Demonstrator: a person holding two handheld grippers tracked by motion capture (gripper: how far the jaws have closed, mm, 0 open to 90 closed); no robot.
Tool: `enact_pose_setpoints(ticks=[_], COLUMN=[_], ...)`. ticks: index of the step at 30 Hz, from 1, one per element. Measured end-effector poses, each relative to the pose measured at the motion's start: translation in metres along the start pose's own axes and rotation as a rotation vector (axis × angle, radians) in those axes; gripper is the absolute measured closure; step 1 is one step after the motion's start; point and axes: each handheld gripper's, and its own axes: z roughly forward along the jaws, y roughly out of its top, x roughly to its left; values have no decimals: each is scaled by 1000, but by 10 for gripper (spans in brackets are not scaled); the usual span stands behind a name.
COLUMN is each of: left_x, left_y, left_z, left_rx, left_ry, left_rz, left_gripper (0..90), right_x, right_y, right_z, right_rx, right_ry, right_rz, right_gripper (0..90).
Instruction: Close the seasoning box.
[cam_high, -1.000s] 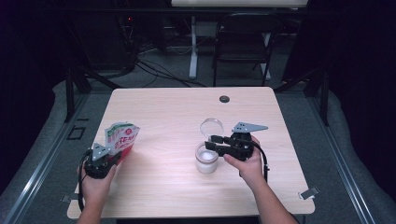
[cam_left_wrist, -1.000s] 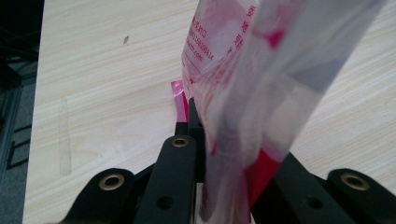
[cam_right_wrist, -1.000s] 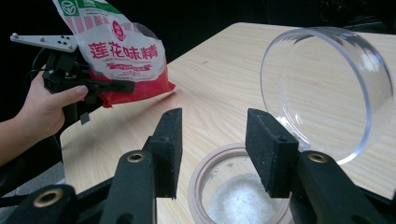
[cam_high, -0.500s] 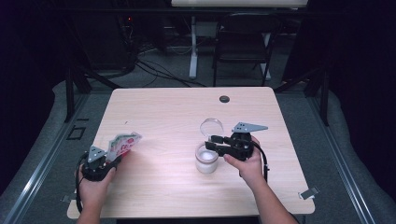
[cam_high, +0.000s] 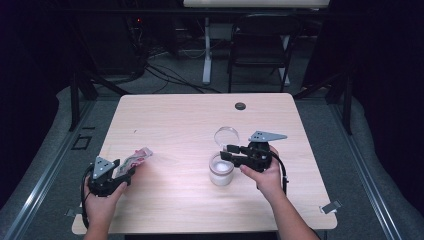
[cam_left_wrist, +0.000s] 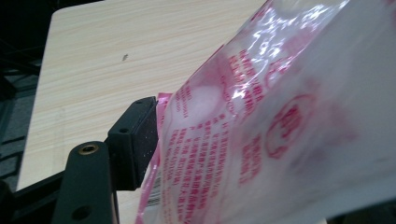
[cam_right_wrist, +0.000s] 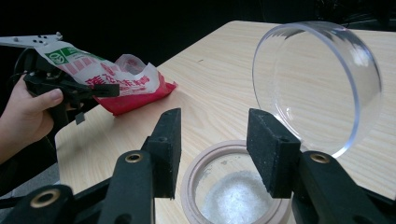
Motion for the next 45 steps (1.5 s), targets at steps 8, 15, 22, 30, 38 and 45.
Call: enact_pose_setpoints(ticks=[8, 15, 22, 30, 38, 45], left_x=[-14, -42, -67, -88, -101, -110], left_y=[6, 15, 19, 20, 20, 20], left_z=[-13, -15, -11, 0, 7, 8], left_rx=[16, 28, 41, 81, 95, 88], left_ry=[-65, -93, -145, -190, -219, -252], left_rz=[-22, 93, 170, 216, 251, 254], left_gripper=[357, 357, 355, 355, 357, 365], right_x=[1, 1, 1, 1, 1, 1], right_y=[3, 4, 5, 5, 5, 5], right_z=[-5, -6, -8, -9, -8, -7], right_rx=[-17, -18, -34, -27, -19, -14], right_ry=[-18, -28, -23, -39, -40, -31], right_rz=[-12, -24, -19, -38, -43, -44], right_gripper=[550, 550, 557, 570, 579, 614])
